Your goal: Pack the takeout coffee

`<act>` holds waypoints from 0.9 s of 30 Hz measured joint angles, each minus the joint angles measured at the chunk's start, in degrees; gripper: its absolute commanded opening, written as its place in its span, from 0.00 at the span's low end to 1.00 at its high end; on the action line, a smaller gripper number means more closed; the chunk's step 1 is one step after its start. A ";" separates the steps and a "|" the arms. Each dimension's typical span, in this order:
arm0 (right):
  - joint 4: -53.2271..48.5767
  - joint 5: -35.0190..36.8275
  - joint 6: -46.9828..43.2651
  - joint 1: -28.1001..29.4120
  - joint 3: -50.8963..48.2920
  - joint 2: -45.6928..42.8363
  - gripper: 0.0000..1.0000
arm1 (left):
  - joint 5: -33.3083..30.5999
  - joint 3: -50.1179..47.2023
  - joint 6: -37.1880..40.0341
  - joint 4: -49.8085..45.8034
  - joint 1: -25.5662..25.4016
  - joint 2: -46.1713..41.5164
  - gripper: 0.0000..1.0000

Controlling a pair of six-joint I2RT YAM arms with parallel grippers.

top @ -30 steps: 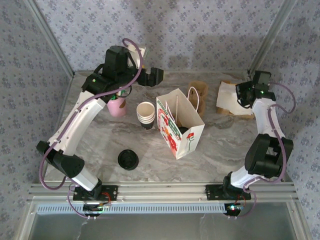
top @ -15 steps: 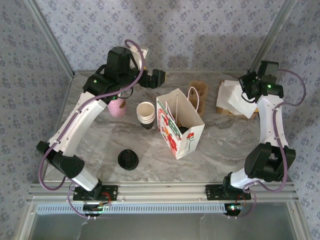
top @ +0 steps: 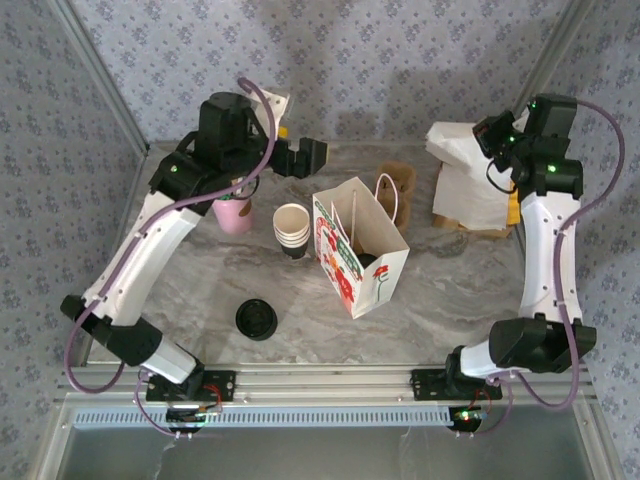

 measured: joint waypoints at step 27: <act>-0.55 -25.07 4.55 12.61 20.37 -1.95 0.00 | -3.87 -7.23 37.09 16.63 -10.67 -7.78 1.00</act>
